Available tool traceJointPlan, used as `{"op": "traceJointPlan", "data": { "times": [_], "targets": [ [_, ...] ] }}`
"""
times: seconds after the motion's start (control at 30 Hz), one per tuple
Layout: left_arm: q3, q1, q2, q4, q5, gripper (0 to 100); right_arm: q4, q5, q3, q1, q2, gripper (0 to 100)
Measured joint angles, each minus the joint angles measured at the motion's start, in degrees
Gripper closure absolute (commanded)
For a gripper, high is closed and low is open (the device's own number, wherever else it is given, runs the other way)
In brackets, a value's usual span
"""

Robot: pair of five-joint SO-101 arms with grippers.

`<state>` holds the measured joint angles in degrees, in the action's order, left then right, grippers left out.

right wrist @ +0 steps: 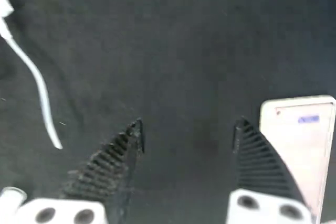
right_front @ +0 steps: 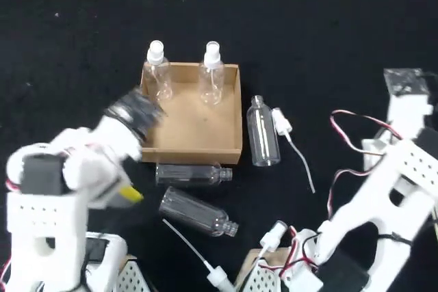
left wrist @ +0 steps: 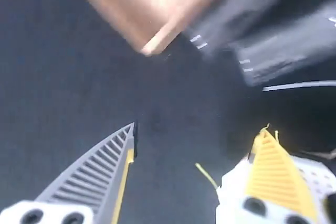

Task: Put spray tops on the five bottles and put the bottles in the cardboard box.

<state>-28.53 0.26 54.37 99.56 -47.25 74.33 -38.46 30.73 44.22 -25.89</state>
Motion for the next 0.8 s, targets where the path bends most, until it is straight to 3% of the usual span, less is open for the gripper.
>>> {"op": "traceJointPlan", "data": {
  "times": [0.4,0.8],
  "targets": [
    [-11.34,42.55,2.55,-1.32,6.42,66,0.00,-6.77,0.00,12.66,0.00,74.4],
    [-28.57,61.45,2.55,-21.45,15.12,66,0.00,-10.90,-0.44,19.16,1.23,74.4]
  ]
}}
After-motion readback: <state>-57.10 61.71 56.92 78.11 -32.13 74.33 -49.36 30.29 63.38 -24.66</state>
